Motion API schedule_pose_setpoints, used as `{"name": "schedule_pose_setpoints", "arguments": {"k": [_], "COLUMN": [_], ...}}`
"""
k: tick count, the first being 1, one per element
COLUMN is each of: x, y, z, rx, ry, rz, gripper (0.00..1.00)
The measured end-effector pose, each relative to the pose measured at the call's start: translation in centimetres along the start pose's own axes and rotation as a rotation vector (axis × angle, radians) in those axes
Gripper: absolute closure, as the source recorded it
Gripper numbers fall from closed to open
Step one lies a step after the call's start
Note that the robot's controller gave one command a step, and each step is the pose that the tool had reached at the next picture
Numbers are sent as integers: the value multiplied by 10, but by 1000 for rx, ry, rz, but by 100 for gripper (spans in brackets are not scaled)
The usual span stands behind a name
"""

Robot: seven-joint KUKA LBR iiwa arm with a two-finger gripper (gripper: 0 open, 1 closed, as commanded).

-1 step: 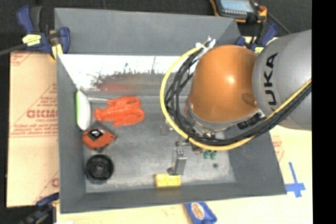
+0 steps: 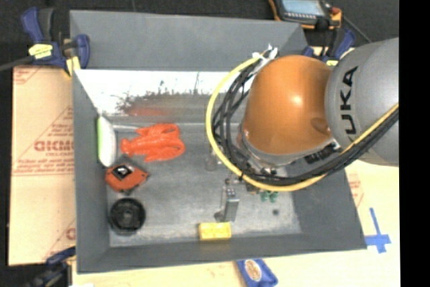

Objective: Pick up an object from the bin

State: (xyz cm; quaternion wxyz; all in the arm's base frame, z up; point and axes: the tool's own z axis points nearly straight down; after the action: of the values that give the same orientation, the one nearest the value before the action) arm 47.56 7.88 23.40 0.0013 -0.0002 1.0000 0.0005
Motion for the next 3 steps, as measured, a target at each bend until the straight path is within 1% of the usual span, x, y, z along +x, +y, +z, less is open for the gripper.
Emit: {"name": "schedule_pose_setpoints", "arguments": {"k": [1,2,3], "x": [0,1,1], "y": [-6,-11,-13], "z": [63,100,93], "rx": [1,1,1], "ry": [-3,3,0], "rz": [-101,-241,-333], "gripper": [0,0,0]}}
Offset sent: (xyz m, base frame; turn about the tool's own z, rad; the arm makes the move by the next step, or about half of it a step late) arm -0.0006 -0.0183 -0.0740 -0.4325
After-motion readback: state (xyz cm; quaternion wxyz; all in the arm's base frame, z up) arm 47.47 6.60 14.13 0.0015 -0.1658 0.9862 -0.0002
